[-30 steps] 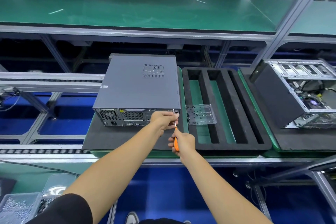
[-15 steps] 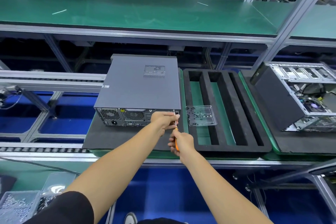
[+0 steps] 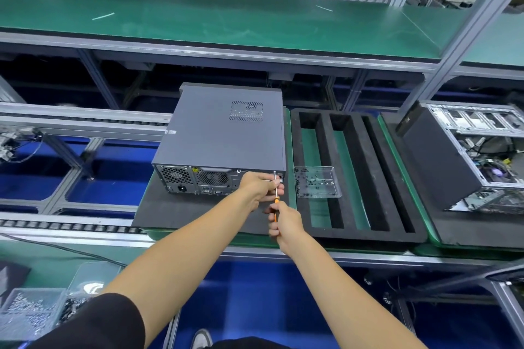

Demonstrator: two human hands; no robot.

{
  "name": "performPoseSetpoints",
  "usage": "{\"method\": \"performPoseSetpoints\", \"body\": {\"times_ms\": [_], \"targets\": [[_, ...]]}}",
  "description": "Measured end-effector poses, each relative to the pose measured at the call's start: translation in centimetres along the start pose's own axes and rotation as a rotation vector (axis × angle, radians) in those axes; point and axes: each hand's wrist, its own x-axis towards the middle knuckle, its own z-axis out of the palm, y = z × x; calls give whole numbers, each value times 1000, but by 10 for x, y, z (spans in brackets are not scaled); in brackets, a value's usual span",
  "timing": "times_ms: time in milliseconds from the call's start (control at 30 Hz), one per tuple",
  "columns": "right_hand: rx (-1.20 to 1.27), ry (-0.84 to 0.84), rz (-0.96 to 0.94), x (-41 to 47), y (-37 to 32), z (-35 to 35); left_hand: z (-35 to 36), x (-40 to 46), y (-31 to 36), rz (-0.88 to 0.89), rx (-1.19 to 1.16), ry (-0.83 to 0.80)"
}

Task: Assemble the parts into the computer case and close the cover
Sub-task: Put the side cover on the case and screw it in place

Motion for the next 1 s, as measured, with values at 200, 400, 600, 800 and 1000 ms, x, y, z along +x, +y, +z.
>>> {"method": "performPoseSetpoints", "body": {"times_ms": [200, 400, 600, 800, 1000], "targets": [[22, -60, 38, -4, -3, -2, 1, -2, 2, 12, 10, 43], [-106, -82, 61, -10, -2, -1, -8, -9, -7, 96, -7, 0], [-211, -79, -91, 0, 9, -1, -31, -26, -12, 212, -137, -4], [-481, -162, -269, 2, 43, 22, -77, -53, -57, 266, -267, 92], [-585, -354, -272, -11, 103, 78, -138, -91, -129, 223, -117, 148]]}}
